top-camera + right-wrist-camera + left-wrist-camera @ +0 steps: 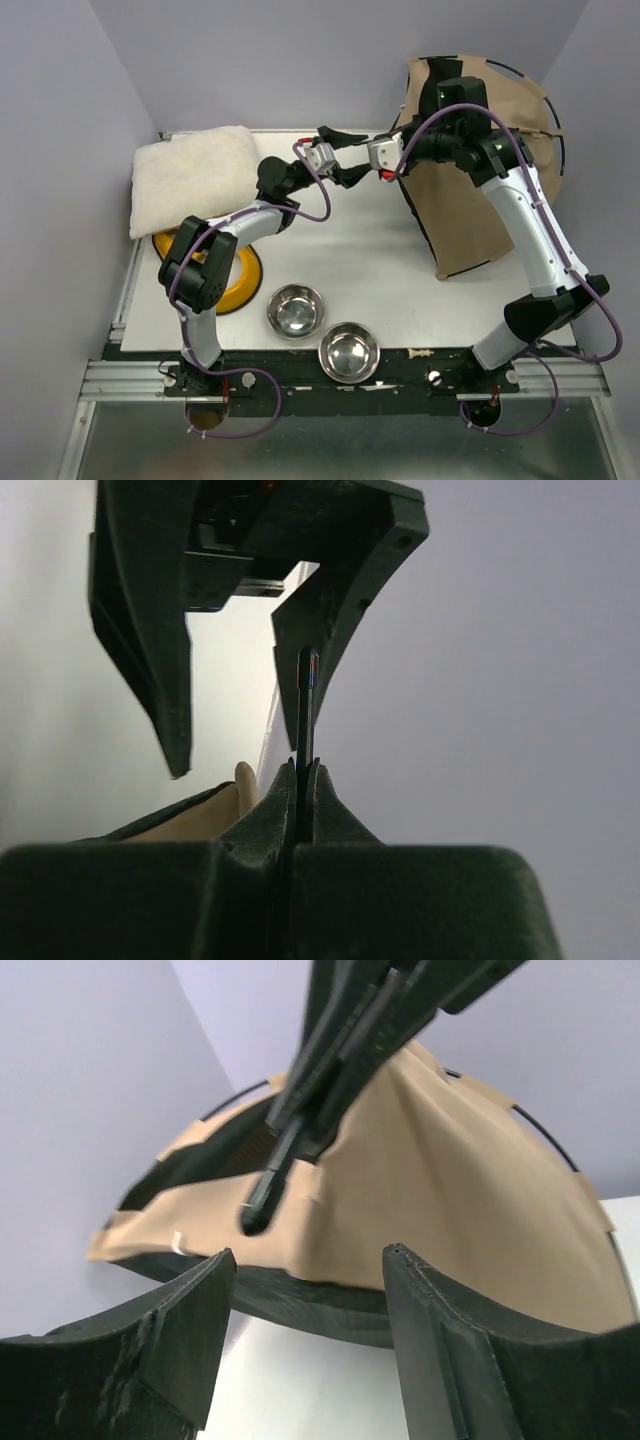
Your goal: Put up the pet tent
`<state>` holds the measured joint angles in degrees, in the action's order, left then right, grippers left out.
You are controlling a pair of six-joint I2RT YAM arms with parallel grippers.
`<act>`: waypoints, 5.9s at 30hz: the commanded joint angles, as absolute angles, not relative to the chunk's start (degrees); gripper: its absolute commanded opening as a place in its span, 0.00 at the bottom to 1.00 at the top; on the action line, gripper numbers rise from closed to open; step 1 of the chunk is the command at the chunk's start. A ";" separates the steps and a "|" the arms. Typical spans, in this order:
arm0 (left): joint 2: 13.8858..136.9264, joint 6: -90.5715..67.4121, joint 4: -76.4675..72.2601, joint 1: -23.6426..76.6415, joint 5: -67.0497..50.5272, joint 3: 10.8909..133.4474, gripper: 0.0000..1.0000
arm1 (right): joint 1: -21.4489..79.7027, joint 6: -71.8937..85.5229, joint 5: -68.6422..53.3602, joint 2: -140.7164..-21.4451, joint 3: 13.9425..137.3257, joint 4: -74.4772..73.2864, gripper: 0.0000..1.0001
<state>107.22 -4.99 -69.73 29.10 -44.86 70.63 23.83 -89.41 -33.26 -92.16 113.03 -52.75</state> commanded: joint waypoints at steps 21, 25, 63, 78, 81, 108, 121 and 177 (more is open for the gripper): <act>115.23 2.64 -73.39 32.34 -42.80 77.96 0.29 | 22.41 -89.30 -30.59 -87.45 107.40 -51.68 0.01; 113.21 4.83 -71.29 31.38 -43.86 74.63 0.03 | 20.75 -89.91 -28.92 -88.77 109.51 -55.45 0.01; 109.78 0.97 -70.93 29.36 -48.16 72.69 0.00 | 15.29 -99.23 -24.61 -91.84 101.95 -54.93 0.01; 109.42 1.49 -71.46 29.62 -49.22 71.98 0.00 | 16.61 -98.61 -24.61 -93.16 102.13 -53.35 0.01; 109.60 1.49 -70.93 29.88 -49.13 72.51 0.00 | 17.31 -98.35 -24.70 -93.34 102.13 -53.79 0.01; 110.74 5.10 -66.18 32.08 -49.66 76.11 0.24 | 21.27 -99.75 -24.00 -94.39 98.70 -52.12 0.01; 112.76 4.48 -65.66 33.48 -49.75 78.92 0.27 | 22.32 -98.18 -26.89 -93.87 97.65 -50.19 0.01; 108.98 10.63 -49.57 31.20 -47.37 75.23 0.42 | 19.34 -95.01 -29.71 -90.97 99.14 -50.45 0.01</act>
<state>108.29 10.85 -47.99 29.85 -47.09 72.69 19.66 -94.98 -28.16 -91.92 97.97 -49.80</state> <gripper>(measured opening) 0.425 0.026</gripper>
